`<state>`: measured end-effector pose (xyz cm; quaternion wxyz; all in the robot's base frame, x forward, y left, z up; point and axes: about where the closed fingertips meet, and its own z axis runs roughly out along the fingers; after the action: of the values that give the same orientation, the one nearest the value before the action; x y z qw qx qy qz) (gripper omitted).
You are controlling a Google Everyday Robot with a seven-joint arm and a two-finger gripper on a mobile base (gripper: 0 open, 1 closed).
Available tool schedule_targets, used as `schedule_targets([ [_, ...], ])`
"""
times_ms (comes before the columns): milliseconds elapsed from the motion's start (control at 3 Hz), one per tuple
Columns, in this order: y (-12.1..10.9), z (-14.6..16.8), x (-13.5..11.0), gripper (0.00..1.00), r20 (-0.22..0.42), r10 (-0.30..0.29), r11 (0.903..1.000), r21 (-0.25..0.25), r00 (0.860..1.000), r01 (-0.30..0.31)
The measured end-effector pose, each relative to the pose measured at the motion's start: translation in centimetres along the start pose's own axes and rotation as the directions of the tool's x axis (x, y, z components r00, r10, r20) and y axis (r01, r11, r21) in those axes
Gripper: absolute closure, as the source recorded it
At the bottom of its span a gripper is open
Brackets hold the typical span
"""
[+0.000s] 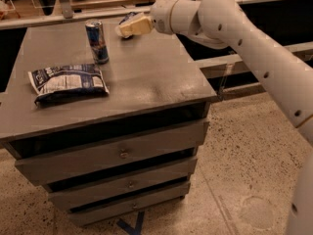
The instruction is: Pick redbull can
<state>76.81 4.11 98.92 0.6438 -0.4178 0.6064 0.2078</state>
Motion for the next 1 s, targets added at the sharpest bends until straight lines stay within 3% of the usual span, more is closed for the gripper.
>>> schedule_targets([
  [667,0.1,4.1,2.0,0.0,-0.049,0.0,0.9899,-0.141,0.999,-0.007],
  [1000,1.3,5.7,2.1,0.0,-0.061,-0.025,0.9778,-0.209,0.998,0.011],
])
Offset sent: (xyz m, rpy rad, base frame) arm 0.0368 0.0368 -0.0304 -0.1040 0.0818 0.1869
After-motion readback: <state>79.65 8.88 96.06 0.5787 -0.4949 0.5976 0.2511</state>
